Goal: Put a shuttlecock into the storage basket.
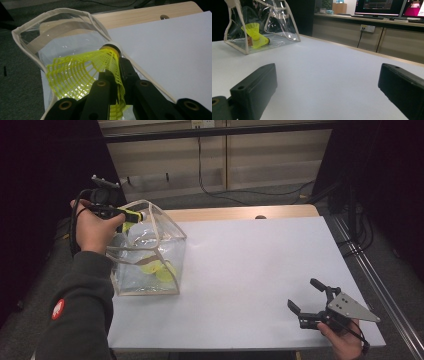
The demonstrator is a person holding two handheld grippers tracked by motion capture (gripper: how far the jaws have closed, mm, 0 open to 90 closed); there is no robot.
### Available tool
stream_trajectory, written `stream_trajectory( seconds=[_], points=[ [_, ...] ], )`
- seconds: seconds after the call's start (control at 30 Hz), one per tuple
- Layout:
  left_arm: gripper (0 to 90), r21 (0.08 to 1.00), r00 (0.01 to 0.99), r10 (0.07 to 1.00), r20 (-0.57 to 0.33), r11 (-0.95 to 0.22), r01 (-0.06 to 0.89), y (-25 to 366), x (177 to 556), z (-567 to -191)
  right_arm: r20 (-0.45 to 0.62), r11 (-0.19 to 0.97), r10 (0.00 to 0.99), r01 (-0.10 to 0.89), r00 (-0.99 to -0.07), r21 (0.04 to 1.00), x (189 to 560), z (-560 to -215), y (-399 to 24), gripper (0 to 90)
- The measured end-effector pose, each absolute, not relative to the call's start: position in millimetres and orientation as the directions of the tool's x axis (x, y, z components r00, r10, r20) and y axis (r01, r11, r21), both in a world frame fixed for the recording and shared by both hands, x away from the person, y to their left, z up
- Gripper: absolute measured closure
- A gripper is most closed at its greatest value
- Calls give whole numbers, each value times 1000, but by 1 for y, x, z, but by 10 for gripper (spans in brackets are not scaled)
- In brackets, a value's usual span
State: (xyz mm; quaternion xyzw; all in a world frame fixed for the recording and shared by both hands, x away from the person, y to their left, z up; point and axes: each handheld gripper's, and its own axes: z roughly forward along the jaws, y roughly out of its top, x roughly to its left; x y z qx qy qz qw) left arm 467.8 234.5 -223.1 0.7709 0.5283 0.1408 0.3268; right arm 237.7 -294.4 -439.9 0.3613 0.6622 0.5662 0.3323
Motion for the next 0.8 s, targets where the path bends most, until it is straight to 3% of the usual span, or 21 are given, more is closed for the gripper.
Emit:
stream_trajectory(
  seconds=[0.8],
  points=[
    [860,643,370,922,-115,-214,735,236,486,-245,-29,94,855,100,-518,991,237,-440,-295,20]
  ],
)
